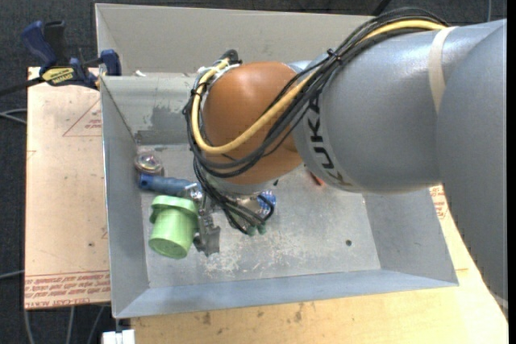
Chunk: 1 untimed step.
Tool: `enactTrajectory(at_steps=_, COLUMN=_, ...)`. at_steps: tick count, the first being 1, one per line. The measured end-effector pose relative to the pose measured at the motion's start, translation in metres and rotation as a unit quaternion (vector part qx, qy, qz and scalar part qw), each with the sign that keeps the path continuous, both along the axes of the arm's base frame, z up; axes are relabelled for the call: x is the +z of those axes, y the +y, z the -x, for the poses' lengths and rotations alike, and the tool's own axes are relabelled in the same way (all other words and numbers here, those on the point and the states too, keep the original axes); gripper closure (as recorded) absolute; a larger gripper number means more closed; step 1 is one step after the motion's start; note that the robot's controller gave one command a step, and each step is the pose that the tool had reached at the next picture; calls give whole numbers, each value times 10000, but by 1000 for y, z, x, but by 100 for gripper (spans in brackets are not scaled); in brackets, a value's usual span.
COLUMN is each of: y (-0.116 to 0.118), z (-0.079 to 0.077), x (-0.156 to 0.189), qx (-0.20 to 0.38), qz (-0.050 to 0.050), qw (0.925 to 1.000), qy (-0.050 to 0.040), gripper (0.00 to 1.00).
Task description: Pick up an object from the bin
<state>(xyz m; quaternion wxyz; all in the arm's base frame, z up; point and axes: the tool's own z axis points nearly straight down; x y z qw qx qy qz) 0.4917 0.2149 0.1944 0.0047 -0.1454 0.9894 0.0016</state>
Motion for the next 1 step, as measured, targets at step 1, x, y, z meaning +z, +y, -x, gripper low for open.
enactTrajectory(at_steps=1, y=-26, z=5, x=45, qx=1761, qz=24, qw=9844, qy=12, gripper=100)
